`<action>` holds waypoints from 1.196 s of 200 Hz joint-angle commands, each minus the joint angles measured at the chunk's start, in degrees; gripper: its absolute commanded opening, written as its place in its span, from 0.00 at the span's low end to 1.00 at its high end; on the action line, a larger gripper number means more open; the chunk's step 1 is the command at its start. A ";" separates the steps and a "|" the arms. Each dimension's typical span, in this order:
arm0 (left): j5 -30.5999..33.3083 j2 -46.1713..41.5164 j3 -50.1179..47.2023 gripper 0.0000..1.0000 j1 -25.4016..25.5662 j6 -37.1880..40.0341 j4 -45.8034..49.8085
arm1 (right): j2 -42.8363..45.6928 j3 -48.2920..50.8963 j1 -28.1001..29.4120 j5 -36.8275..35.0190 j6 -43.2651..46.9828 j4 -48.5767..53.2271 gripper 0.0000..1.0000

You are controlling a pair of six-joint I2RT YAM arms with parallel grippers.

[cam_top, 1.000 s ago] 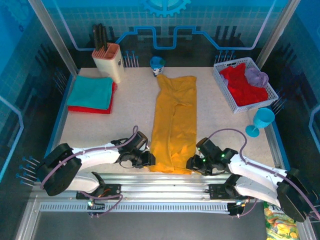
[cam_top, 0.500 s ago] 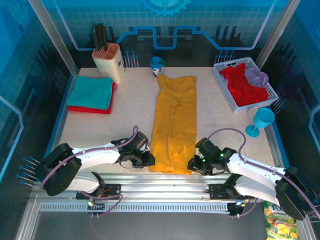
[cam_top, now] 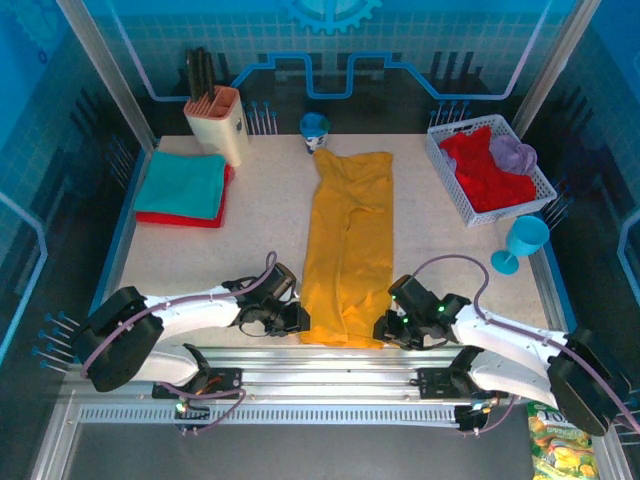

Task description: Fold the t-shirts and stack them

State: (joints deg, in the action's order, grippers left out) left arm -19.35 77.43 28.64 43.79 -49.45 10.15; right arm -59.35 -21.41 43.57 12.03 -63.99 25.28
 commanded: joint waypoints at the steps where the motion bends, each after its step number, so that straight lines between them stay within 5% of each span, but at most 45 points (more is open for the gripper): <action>1: -0.62 -0.17 -0.25 0.23 0.42 -0.12 -0.22 | -1.64 1.97 2.04 3.26 0.92 -14.01 0.38; 55: -0.16 -0.61 0.00 0.21 0.55 -0.53 -0.04 | -1.64 1.48 2.55 2.12 1.13 -14.10 0.27; 111: 0.68 -1.51 1.96 0.06 0.99 -0.40 3.03 | -1.17 -0.07 2.57 2.12 1.65 -12.14 0.01; 203: 5.62 -10.29 3.48 0.00 2.16 -2.10 13.67 | 3.64 -4.25 2.46 -2.07 1.82 4.95 0.00; 239: 7.39 -10.98 2.09 0.00 6.50 -6.38 13.15 | 4.96 -5.52 2.90 -1.86 2.37 11.79 0.00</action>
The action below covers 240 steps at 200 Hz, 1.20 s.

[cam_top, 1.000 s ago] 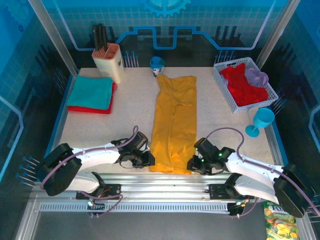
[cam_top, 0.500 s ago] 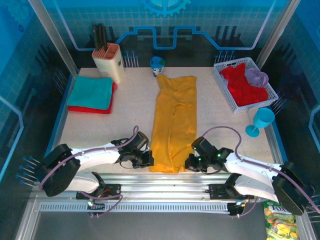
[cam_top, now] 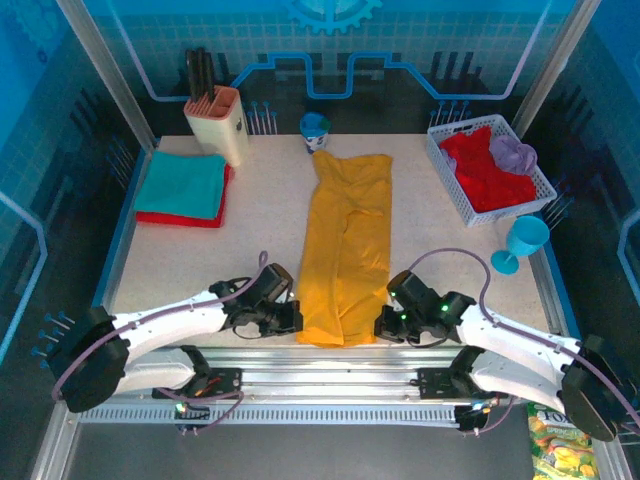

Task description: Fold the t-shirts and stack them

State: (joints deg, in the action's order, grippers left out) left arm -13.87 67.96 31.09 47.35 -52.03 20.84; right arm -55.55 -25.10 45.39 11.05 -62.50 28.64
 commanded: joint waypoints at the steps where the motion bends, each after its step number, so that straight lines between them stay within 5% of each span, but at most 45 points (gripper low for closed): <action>1: 1.96 -1.56 -0.43 0.00 3.06 -3.92 2.41 | 1.19 -1.85 1.14 -0.87 0.89 8.61 0.00; 34: 3.53 -3.97 -1.95 0.00 7.41 -9.76 3.28 | 3.55 -2.35 1.89 -0.34 0.46 14.63 0.00; 69: 5.52 -5.90 5.13 0.00 6.44 -8.42 10.79 | 7.99 -6.34 0.10 -1.27 0.31 16.85 0.00; 165: -0.62 11.13 27.49 0.00 -11.27 10.21 16.26 | -10.85 -23.80 -17.46 5.76 18.99 12.70 0.00; 240: -3.26 28.87 44.77 0.00 -21.30 17.15 18.16 | -30.02 -39.65 -28.35 10.68 28.35 10.91 0.00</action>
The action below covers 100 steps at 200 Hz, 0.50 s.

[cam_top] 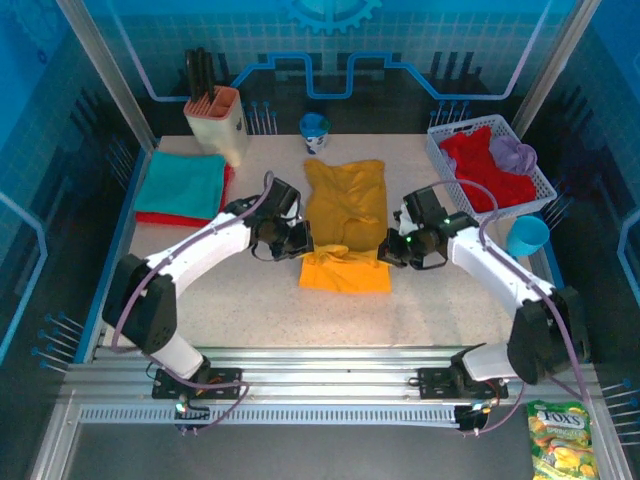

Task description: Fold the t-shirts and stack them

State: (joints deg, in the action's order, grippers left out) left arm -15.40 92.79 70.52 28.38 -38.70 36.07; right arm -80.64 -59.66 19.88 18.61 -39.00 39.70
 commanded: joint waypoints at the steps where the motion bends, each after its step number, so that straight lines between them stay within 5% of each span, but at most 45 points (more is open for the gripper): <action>1: -1.78 4.23 5.55 0.00 -2.39 3.81 2.94 | -5.21 -5.28 -2.97 3.24 4.92 -0.15 0.00; 100: -5.26 23.30 22.06 0.00 -6.80 4.03 3.73 | -25.53 -17.68 -8.30 7.40 8.24 -2.34 0.00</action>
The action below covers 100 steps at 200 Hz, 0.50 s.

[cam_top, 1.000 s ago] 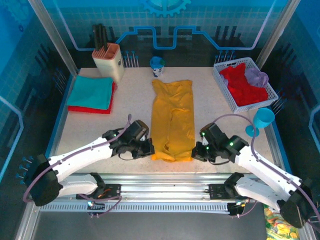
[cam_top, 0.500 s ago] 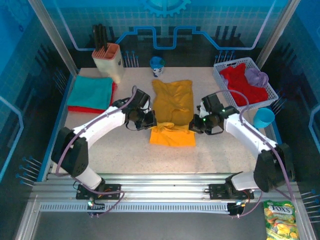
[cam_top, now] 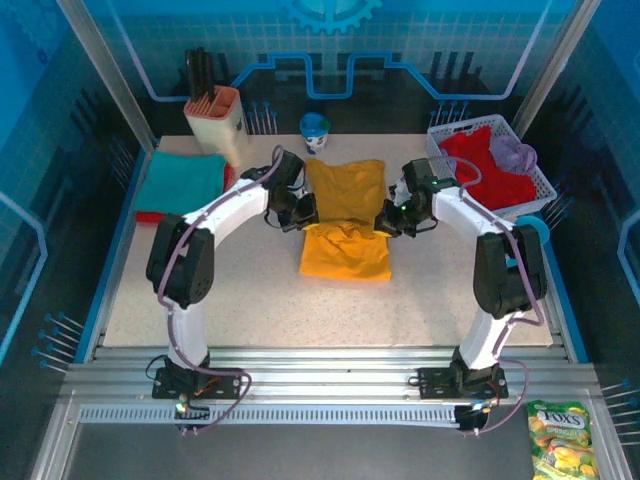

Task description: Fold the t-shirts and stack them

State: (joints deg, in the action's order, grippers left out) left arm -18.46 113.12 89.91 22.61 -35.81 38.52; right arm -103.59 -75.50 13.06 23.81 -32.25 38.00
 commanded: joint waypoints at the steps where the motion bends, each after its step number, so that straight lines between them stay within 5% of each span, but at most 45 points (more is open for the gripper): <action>1: -2.15 3.11 2.74 0.00 -1.10 1.12 1.24 | -2.71 -1.84 -1.51 2.20 1.49 -0.68 0.00; 30: -2.60 6.42 4.27 0.00 -2.76 0.53 0.46 | -5.71 -2.96 -2.83 2.80 1.22 -2.69 0.00; 56: -3.59 9.93 6.84 0.12 -4.65 0.14 -0.82 | -10.57 -7.54 -3.70 2.98 1.72 -1.79 0.05; 69: -4.04 11.97 9.44 0.29 -5.41 0.61 0.41 | -12.35 -9.67 -3.94 3.09 2.04 -1.85 0.24; 78: -4.52 12.43 10.33 0.39 -5.94 0.94 0.66 | -12.66 -10.31 -4.31 2.26 2.01 -1.97 0.50; 100: -3.93 9.40 10.60 0.62 -6.43 2.80 0.69 | -10.40 -9.69 -4.60 1.37 2.29 -1.92 0.62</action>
State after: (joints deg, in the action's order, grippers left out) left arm -20.93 125.01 98.32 17.10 -35.11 38.28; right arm -115.61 -84.09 9.54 25.47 -31.16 35.46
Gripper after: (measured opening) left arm 0.534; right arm 0.567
